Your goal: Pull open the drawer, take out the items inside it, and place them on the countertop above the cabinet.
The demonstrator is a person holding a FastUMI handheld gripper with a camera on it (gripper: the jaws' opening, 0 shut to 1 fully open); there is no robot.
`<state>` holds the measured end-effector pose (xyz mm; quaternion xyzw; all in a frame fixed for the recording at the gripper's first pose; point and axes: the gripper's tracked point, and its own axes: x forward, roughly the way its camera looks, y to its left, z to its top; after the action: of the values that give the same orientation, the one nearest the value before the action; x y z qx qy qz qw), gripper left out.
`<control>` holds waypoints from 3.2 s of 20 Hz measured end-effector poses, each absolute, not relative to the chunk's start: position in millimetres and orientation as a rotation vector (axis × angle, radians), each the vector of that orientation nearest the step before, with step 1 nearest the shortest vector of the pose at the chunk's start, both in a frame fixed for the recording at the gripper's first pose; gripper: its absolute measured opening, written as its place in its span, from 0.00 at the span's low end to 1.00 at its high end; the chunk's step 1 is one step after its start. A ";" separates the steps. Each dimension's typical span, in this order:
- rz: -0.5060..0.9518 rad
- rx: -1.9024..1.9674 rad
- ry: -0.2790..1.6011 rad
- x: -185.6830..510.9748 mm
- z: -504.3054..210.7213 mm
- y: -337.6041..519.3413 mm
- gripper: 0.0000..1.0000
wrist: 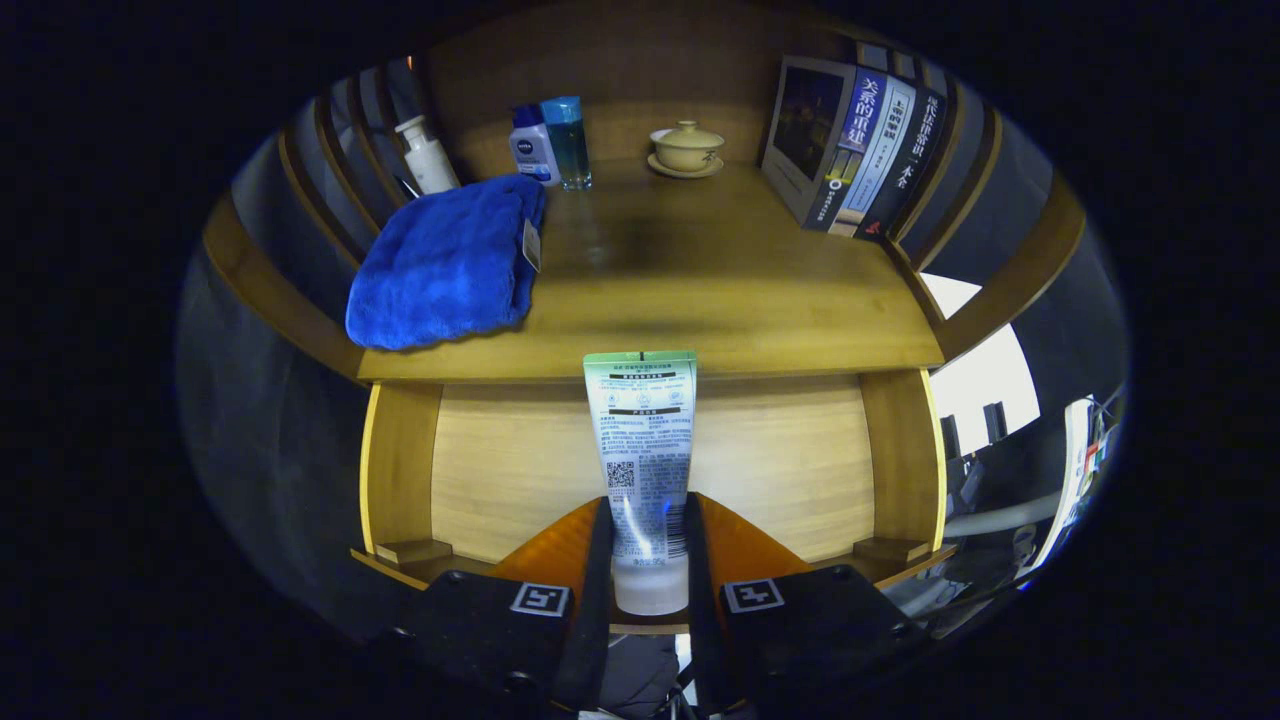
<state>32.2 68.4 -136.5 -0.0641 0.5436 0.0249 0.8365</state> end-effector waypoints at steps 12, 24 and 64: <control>-0.020 -0.147 1.094 143.0 -121.6 66.9 0.42; -0.065 -0.115 1.076 214.2 -161.0 68.5 0.50; 0.064 -0.065 0.169 -113.1 -157.0 53.7 0.99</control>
<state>-113.1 53.7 -157.0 -0.0322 0.0844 0.0320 0.9954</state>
